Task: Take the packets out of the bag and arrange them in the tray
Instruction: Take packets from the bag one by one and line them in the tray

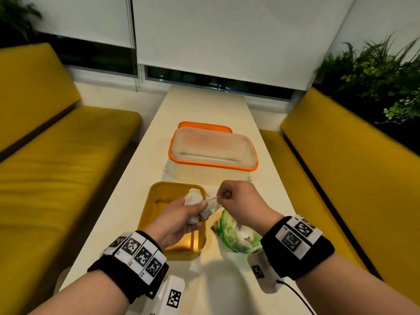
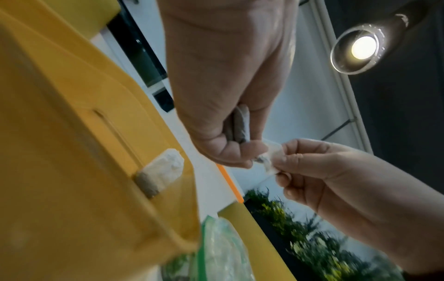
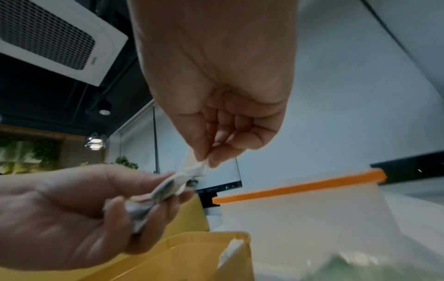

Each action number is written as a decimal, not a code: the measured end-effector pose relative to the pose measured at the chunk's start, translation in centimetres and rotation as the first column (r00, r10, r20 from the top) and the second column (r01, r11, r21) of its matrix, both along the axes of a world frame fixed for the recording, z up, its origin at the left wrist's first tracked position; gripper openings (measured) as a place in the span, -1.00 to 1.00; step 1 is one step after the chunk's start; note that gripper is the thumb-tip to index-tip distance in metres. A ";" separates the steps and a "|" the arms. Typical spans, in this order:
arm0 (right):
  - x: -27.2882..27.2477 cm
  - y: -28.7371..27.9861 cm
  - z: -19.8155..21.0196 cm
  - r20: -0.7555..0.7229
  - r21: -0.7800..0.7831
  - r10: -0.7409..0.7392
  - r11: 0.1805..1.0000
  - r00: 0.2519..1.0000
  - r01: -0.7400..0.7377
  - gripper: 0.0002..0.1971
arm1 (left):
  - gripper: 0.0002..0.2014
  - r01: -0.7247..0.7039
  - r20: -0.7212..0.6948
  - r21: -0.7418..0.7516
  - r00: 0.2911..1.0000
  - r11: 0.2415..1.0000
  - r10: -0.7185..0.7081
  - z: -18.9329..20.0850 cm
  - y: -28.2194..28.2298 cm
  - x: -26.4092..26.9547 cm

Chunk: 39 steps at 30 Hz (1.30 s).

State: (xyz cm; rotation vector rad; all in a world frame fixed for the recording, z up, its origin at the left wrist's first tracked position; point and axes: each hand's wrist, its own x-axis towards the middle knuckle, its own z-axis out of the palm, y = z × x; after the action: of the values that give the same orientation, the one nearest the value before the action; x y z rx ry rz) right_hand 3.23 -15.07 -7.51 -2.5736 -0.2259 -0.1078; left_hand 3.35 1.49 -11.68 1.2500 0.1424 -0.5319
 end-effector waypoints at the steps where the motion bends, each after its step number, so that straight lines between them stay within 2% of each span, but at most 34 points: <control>1: 0.4 0.1 0.2 0.017 -0.007 0.002 1.000 1.000 -0.002 -0.93 | -0.87 -0.049 -0.022 -0.005 0.999 0.999 0.049 0.0 0.9 0.1; 5: 2.1 1.7 -0.1 -0.004 -0.087 0.026 0.996 1.000 -0.027 -0.91 | -0.79 -0.267 -0.190 -0.033 0.948 0.963 0.256 -0.4 5.2 1.1; 8: 3.3 3.1 -1.3 -0.097 -0.247 0.077 0.964 0.992 -0.099 -0.90 | -0.76 -0.318 -0.224 -0.075 0.929 0.945 0.295 -0.4 6.4 1.3; 14: 4.5 5.0 -2.9 -0.245 -0.476 0.079 0.859 0.966 -0.190 -0.81 | -0.82 -0.279 -0.227 -0.093 0.941 0.956 0.252 -0.1 6.2 0.6; 20: 5.4 6.1 -3.4 -0.281 -0.652 0.091 0.713 0.955 -0.260 -0.73 | -0.76 -0.259 -0.244 -0.084 0.942 0.962 0.232 -1.0 6.5 0.5; 25: 6.1 6.7 -3.4 -0.310 -0.747 0.150 0.573 0.939 -0.338 -0.78 | -0.74 -0.248 -0.231 -0.068 0.946 0.966 0.226 -2.0 6.4 0.7; 27: 6.0 6.8 -3.4 -0.290 -0.776 0.184 0.529 0.939 -0.343 -0.75 | -0.74 -0.241 -0.224 -0.069 0.949 0.968 0.221 -2.0 6.2 0.9; 31: 5.9 6.8 -3.0 -0.203 -0.758 0.258 0.569 0.944 -0.319 -0.63 | -0.77 -0.202 -0.245 -0.095 0.954 0.975 0.174 -2.1 5.6 1.6; 32: 5.8 6.6 -2.9 -0.201 -0.757 0.285 0.562 0.937 -0.333 -0.66 | -0.76 -0.187 -0.244 -0.103 0.957 0.977 0.157 -2.2 5.4 1.7; 34: 5.5 6.2 -2.8 -0.236 -0.777 0.355 0.490 0.904 -0.395 -0.71 | -0.76 -0.164 -0.238 -0.121 0.962 0.979 0.131 -2.2 4.9 1.8; 36: 5.0 5.4 -2.7 -0.299 -0.794 0.365 0.418 0.882 -0.442 -0.68 | -0.76 -0.159 -0.238 -0.116 0.963 0.980 0.128 -2.3 4.3 2.0; 38: 4.8 4.8 -2.7 -0.304 -0.799 0.346 0.414 0.887 -0.436 -0.73 | -0.77 -0.170 -0.243 -0.115 0.960 0.979 0.138 -2.4 3.7 2.0; 39: 4.7 4.5 -2.7 -0.278 -0.792 0.339 0.449 0.899 -0.415 -0.76 | -0.78 -0.174 -0.241 -0.120 0.960 0.977 0.141 -2.4 3.4 2.0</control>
State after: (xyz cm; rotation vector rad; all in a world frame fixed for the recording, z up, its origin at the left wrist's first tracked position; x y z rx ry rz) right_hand 7.98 -10.55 -10.17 -3.3808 -1.0632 0.3817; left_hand 5.39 4.93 -14.05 1.0267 0.3921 -0.5385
